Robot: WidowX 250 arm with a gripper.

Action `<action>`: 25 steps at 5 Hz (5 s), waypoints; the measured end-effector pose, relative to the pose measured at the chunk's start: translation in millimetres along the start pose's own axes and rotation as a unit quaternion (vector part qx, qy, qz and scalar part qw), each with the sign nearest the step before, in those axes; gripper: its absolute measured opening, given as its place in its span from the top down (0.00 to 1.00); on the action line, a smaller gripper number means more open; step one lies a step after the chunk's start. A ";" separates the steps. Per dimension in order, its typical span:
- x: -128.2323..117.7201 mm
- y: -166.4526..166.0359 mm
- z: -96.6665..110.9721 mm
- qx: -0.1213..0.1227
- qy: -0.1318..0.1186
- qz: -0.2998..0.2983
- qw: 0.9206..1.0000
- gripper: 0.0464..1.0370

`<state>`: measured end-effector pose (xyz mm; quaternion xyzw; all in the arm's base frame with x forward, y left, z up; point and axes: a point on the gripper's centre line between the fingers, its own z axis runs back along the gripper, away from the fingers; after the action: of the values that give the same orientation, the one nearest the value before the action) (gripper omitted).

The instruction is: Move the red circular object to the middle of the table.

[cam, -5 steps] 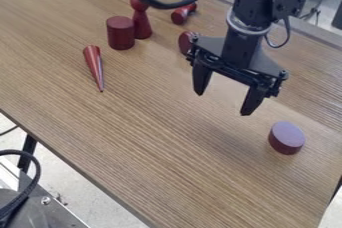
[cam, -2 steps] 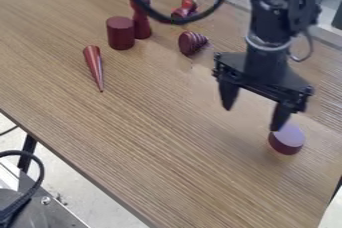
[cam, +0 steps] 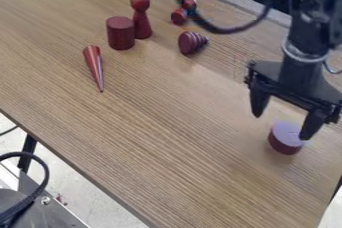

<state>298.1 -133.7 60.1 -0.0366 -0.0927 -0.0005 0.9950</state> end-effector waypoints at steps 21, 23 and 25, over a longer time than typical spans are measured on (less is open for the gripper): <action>-3.1 206.4 -21.5 0.019 -0.023 0.361 0.932 0.21; -9.7 212.6 -17.1 0.051 -0.018 0.370 0.927 0.06; 4.8 187.8 35.9 0.097 -0.049 0.342 0.933 0.05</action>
<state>297.7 56.2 82.6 0.0306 -0.1233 0.3504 0.9280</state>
